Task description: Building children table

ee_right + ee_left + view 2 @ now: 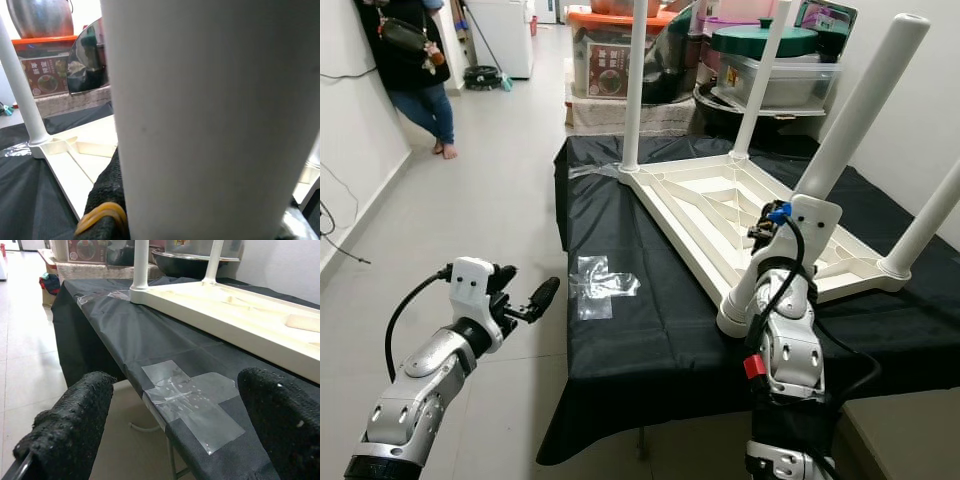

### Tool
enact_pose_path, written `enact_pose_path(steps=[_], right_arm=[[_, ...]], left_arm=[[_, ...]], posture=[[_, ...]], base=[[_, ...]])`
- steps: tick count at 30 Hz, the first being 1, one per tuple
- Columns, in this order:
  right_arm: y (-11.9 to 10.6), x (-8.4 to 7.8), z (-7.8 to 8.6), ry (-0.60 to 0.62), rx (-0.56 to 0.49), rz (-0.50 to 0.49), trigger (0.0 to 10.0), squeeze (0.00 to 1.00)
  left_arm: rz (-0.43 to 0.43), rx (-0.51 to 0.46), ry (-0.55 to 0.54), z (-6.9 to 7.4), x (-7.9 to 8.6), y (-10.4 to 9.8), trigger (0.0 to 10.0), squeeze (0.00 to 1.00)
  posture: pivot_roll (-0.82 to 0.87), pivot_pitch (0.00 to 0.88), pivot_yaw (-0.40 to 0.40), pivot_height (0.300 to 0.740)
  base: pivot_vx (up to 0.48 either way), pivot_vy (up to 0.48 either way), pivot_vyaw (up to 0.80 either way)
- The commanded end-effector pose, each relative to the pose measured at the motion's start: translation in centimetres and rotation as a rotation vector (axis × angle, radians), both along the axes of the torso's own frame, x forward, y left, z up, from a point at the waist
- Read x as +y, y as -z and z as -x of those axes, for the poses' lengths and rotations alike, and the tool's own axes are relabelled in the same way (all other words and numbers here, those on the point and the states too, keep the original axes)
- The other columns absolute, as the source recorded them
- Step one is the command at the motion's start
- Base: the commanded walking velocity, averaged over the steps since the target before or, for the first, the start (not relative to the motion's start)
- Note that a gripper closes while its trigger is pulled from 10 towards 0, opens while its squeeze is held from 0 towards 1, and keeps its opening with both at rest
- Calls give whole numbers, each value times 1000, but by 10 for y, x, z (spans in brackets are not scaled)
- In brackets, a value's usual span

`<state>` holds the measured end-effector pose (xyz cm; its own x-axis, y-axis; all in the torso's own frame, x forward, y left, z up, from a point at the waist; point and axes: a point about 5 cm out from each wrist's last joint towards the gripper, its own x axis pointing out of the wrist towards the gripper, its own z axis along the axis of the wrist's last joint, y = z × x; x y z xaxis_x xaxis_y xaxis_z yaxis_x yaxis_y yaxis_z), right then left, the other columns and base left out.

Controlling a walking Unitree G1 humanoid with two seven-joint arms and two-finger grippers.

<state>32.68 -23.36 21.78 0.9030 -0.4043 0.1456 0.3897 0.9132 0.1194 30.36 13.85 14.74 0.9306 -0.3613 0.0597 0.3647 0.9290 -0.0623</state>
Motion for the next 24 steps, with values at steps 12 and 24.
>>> enact_pose_path(steps=[12, 24], right_arm=[[13, 3, -7, -67, 181, 45, 10000, 20], [20, 1, -10, -76, 220, 21, 10000, 8]], left_arm=[[-11, -2, 10, 2, -1, 1, 10000, 0], [-10, 2, 14, 2, -3, 2, 10000, 0]], posture=[[46, 0, -80, 740], [44, 0, -80, 740]], base=[[0, 0, 0], [0, 0, 0]])
